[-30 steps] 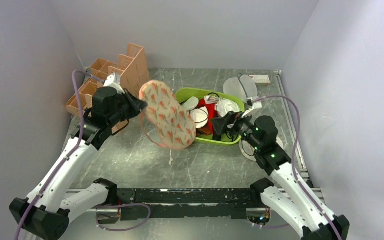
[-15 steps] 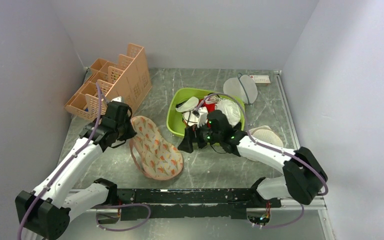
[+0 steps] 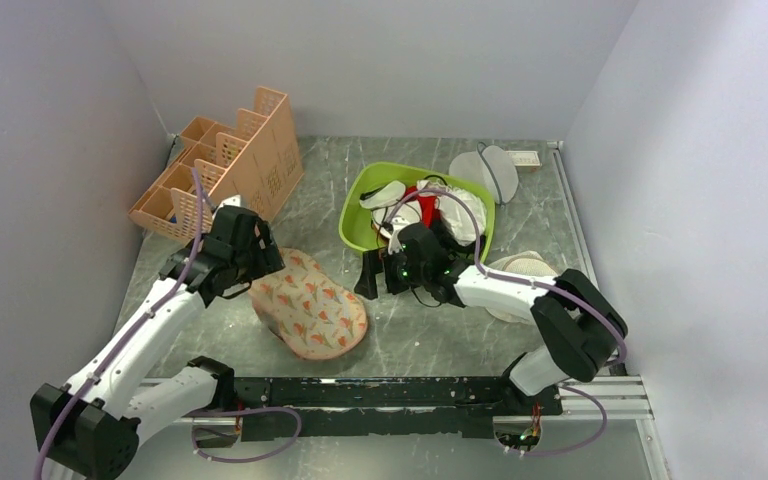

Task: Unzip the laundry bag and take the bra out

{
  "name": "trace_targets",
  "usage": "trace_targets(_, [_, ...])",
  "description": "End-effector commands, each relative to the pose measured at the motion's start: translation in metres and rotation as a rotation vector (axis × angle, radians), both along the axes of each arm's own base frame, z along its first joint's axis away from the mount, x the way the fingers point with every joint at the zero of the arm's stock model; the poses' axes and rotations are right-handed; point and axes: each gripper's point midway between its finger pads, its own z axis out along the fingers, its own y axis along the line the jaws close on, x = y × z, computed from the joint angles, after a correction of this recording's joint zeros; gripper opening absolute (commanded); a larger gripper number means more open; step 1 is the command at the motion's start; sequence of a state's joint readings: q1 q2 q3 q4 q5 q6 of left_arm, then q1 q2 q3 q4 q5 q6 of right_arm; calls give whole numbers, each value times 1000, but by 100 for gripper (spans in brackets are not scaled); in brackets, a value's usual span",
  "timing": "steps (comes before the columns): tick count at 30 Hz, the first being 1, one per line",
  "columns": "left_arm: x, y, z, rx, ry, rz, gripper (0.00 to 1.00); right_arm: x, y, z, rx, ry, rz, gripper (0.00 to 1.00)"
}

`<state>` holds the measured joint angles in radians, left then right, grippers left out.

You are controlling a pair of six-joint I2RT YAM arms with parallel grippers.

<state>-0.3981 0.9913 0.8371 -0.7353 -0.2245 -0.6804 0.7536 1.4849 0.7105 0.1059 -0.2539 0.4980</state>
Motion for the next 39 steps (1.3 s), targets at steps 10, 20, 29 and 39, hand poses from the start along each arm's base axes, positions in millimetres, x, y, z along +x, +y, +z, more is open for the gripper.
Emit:
trace_targets(10, [-4, -9, 37, -86, -114, -47, 85, 86, -60, -12, -165, -82, -307, 100])
trace_targets(20, [-13, -57, -7, -274, 11, -197, 92, 33, -38, 20, 15, -99, -87, 100])
trace_targets(29, [-15, -49, -54, -264, 69, -83, 93, -21, -12, 18, 107, -40, 67, 96])
trace_targets(39, [9, -87, -75, -364, 104, -171, 88, -79, 41, -3, 221, 103, 239, 65])
